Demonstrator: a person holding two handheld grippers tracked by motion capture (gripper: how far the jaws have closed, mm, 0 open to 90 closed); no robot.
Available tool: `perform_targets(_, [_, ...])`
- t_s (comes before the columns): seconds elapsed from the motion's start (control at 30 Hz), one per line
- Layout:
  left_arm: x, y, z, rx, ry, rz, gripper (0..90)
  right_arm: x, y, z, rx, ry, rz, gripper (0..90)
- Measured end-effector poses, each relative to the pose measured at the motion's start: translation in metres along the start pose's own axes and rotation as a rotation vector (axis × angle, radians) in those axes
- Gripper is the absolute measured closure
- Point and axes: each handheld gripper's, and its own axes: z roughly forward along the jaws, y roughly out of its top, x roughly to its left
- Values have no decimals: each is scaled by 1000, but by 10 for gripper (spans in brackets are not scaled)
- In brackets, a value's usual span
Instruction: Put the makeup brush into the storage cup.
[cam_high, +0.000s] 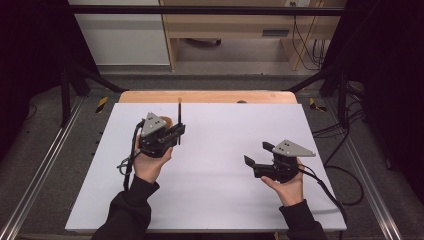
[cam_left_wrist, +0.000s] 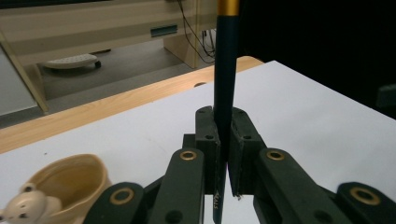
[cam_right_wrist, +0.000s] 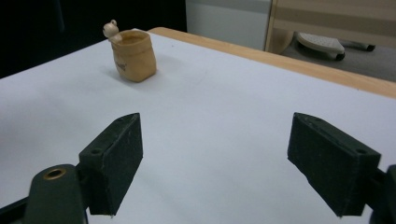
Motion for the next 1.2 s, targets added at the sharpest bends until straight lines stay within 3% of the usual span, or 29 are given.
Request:
perform_targets(0.5, [43, 10, 9, 8, 90, -5, 831, -12, -34, -8, 66, -55, 21, 153])
perform_targets(0.9, [70, 22, 23, 3, 151, -28, 831, -13, -36, -6, 76, -67, 9, 140])
perform_targets(1.2, [85, 15, 42, 28, 195, -46, 831, -15, -36, -6, 71, -68, 13, 138])
